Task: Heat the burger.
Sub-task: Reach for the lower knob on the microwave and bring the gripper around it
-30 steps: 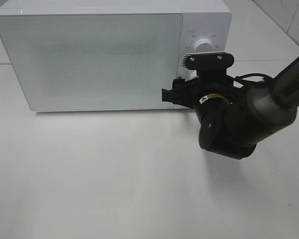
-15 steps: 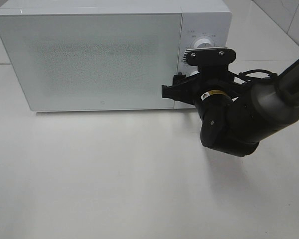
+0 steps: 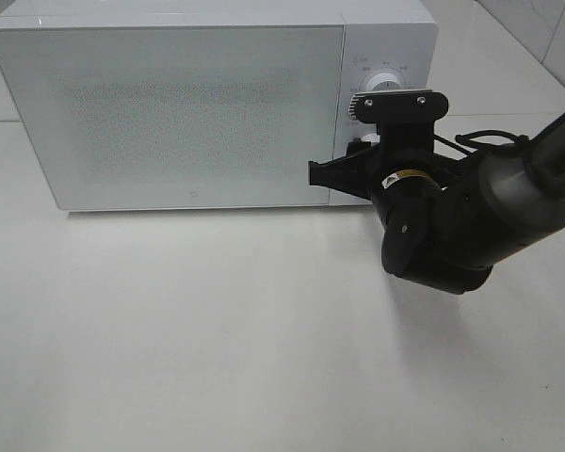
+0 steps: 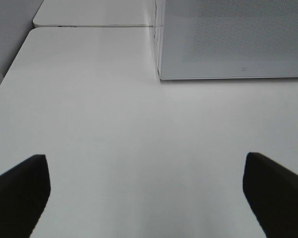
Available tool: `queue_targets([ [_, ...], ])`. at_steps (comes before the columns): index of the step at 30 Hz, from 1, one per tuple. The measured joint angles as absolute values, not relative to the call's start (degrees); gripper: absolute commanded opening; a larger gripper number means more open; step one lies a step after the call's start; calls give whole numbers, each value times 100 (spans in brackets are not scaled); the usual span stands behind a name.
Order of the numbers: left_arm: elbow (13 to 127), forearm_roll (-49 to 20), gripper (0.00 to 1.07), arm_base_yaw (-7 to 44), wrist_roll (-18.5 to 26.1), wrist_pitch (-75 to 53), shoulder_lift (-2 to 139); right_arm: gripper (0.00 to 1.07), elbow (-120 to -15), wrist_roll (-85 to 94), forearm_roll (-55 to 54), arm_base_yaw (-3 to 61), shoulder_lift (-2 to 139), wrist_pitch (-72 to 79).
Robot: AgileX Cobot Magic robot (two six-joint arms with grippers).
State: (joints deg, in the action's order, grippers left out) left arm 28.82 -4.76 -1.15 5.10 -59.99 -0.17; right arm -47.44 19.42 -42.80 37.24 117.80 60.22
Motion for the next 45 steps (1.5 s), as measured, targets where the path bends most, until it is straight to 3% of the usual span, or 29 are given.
queue_targets([
  [14, 2882, -476, 104, -115, 510, -5999, -17, 0, -4715, 1094, -4068, 3707, 11780, 6068],
  [32, 2882, -476, 104, -115, 510, -5999, -17, 0, -4475, -5947, -3191, 3575, 11866, 6463],
  [45, 2882, -476, 104, -115, 510, -5999, -17, 0, -4469, -8560, -3209, 3575, 11872, 6463],
])
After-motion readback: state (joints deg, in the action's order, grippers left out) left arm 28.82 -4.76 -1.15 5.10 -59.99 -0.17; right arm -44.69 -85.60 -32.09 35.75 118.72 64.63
